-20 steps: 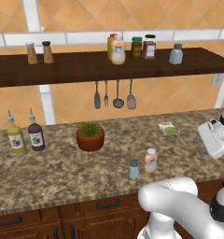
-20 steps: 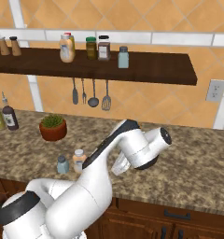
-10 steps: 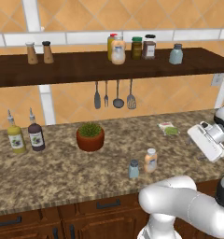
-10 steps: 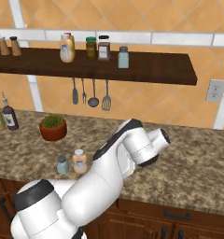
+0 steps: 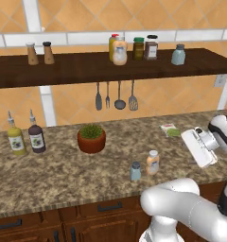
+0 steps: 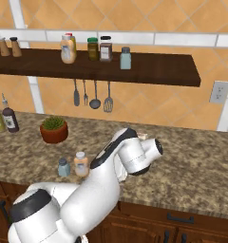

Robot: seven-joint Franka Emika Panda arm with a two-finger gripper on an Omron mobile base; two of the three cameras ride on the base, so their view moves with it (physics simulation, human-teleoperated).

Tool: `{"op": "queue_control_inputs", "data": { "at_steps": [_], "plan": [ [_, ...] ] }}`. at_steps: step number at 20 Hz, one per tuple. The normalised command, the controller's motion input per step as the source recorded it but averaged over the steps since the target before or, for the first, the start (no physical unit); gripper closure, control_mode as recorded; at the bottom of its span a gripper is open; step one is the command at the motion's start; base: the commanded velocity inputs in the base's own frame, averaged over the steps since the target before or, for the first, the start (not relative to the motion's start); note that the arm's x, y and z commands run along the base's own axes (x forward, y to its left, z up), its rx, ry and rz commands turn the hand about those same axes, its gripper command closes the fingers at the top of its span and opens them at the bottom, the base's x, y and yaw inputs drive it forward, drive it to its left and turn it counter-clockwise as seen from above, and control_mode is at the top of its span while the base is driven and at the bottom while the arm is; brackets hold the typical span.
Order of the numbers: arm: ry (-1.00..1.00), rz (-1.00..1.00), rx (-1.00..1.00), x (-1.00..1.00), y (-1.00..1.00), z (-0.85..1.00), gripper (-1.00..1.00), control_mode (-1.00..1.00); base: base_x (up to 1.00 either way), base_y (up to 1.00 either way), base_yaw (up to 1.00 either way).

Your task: Put the shaker and condiment bottle from the counter next to their counterparts in the cabinet.

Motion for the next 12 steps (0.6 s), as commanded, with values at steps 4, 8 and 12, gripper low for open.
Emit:
{"op": "queue_control_inputs", "data": {
  "at_steps": [4,8,12],
  "plan": [
    [0.07,0.00,0.01,0.63,0.30,-0.27,-1.00,-1.00,0.00,0.00,0.00],
    [0.27,0.03,-0.01,0.21,0.11,-0.20,-1.00,-1.00,0.00,0.00,0.00],
    [0.26,0.03,0.00,0.00,0.12,-0.15,-1.00,-1.00,0.00,0.00,0.00]
  ]
}}
